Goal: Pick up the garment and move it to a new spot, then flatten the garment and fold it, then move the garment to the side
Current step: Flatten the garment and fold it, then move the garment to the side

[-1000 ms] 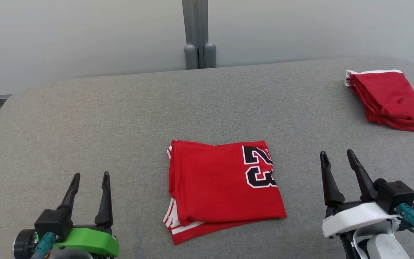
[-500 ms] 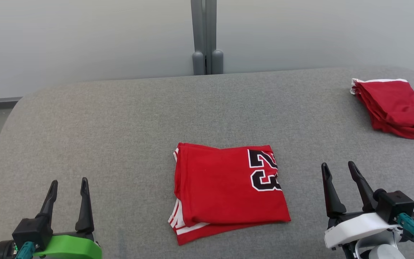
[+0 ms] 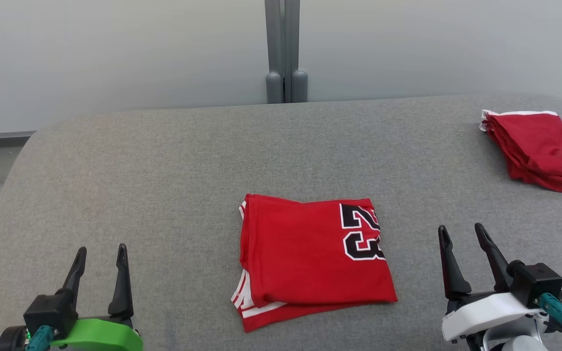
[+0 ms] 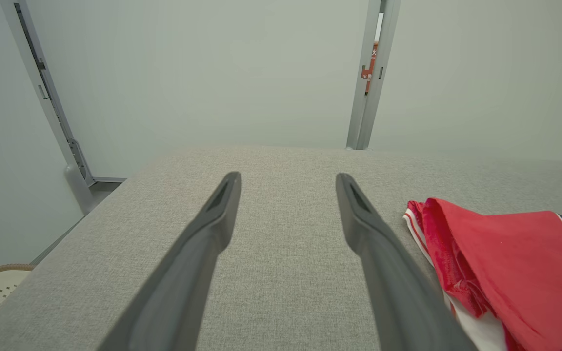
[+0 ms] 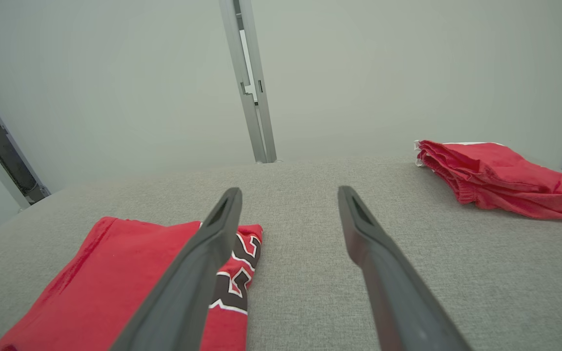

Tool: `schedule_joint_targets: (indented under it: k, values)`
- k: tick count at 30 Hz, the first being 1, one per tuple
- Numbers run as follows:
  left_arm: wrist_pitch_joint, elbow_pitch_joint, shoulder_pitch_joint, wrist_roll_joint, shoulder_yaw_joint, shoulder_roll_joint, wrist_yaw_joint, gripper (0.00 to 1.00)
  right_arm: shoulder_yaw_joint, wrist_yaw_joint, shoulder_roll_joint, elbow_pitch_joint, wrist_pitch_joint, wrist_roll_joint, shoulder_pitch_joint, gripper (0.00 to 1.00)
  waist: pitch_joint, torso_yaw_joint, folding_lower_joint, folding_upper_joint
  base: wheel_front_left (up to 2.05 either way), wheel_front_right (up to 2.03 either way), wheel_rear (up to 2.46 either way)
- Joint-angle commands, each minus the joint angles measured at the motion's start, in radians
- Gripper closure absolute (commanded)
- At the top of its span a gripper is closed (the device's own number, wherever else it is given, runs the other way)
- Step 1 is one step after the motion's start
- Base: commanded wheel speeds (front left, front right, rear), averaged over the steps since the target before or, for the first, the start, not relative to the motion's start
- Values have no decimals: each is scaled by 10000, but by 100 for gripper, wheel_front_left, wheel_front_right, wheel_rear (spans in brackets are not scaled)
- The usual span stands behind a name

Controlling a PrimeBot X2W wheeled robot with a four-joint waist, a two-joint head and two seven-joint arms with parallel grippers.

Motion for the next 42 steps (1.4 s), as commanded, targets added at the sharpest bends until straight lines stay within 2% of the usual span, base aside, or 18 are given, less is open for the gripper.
schedule_joint_targets:
  k: [1,12,30,42]
  values:
    - [67,-88,34,-3,-2,76,70,0,-33,2,5,-21,26,-123,147,0,-2,2,0,-1,0,0,0]
    - [506,-571,115,-7,-170,148,218,0,-105,4,82,-12,79,-317,59,0,27,-22,0,-1,0,0,0]
    - [503,-592,193,-98,-216,245,440,0,-63,4,95,15,172,-364,51,0,64,-30,0,-1,0,0,0]
    - [373,-369,-112,-68,-380,193,542,0,948,2,-73,796,502,-591,-1350,0,320,166,0,-1,0,0,0]
